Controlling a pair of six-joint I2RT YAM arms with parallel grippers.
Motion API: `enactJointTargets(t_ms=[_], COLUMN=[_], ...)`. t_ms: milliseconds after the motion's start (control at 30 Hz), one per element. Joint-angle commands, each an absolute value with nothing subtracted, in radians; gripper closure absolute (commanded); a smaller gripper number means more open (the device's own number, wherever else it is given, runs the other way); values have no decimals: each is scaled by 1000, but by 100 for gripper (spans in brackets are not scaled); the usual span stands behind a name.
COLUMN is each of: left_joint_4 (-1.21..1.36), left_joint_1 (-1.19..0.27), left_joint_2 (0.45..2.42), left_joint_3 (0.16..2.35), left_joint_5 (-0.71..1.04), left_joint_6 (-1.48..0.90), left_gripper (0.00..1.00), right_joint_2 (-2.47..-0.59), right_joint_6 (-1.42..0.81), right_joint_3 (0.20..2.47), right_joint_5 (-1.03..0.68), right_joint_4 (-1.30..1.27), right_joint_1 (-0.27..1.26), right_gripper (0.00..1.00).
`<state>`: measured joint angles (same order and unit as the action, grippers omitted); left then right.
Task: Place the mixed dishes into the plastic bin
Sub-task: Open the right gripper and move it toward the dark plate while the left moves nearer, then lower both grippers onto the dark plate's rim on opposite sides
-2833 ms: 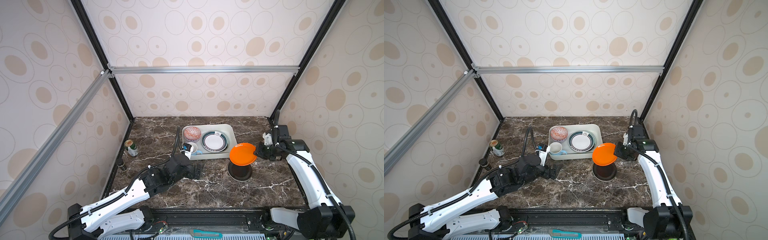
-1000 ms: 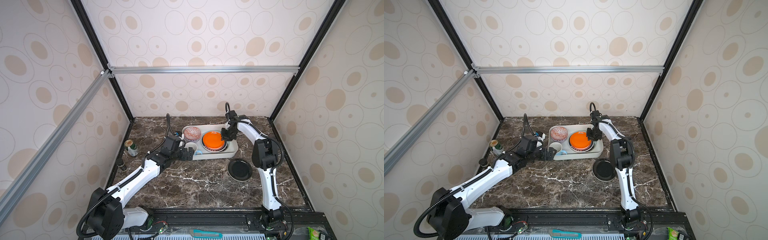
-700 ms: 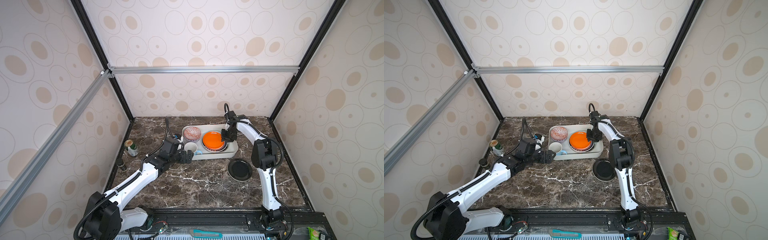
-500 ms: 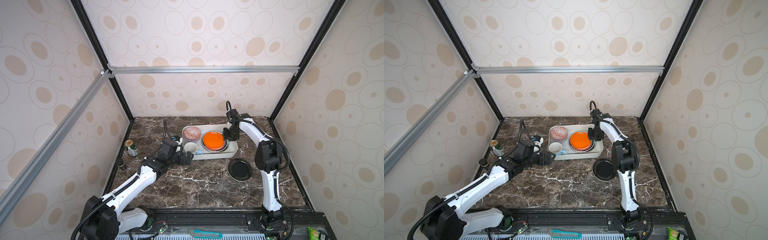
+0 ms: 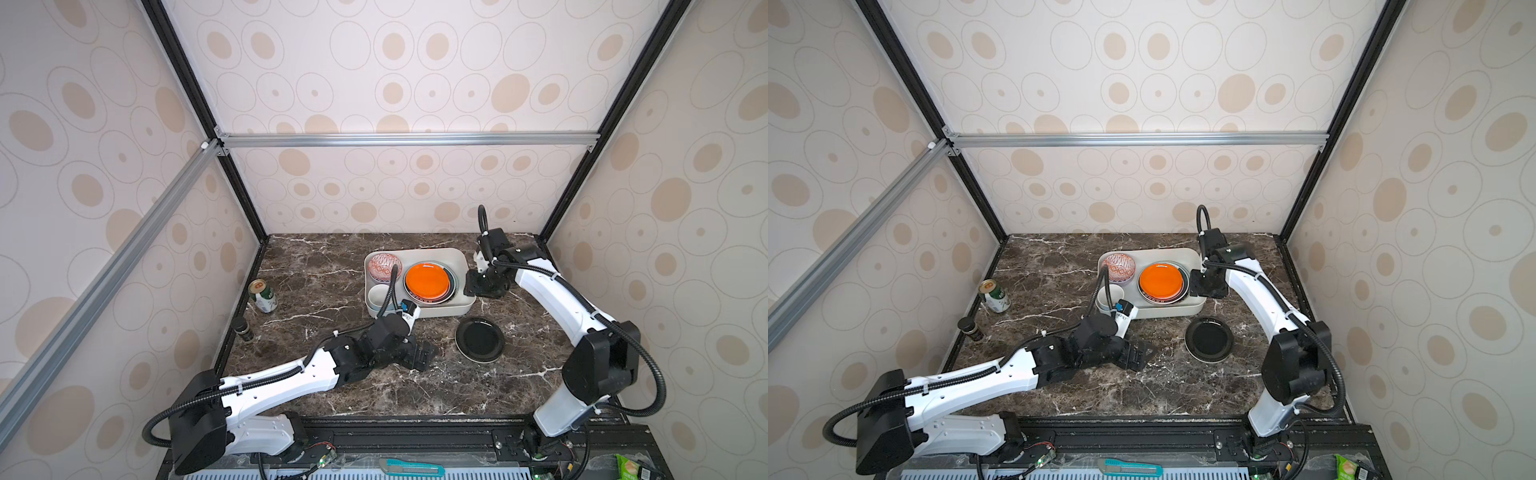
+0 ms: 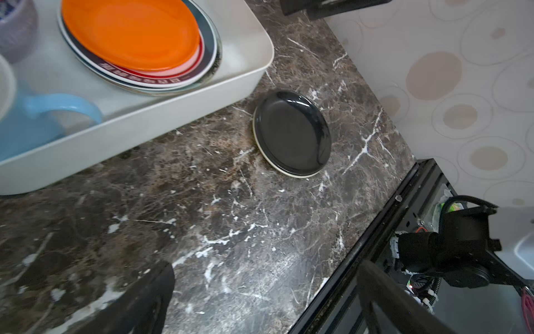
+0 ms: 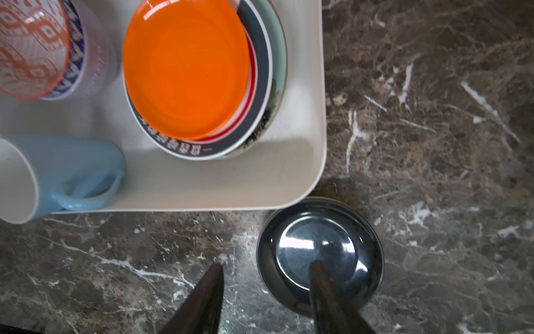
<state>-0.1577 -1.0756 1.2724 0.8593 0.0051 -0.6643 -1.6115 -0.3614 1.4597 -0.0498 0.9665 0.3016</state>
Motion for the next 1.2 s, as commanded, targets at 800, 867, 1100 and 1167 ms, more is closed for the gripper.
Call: enactJointTargets(t_ms=[800, 867, 1100, 1167], left_joint_4=[-81, -92, -77, -77], left_joint_1=[-1087, -1075, -1015, -1005], left_joint_2=[1645, 1665, 1740, 1763], left_joint_3=[1090, 1112, 1151, 1165], left_joint_5=[32, 37, 89, 104], left_joint_6=[-653, -638, -615, -610], left_gripper=[1, 1, 6, 13], right_joint_2=[-1355, -1354, -1363, -1372], right_joint_6=[-341, -343, -351, -351], right_joint_3=[1019, 997, 958, 950], right_joint_5=[-122, -135, -138, -141], right_joint_4=[785, 769, 737, 729], right_joint_1=[63, 40, 21, 15], right_gripper=[43, 43, 44, 44])
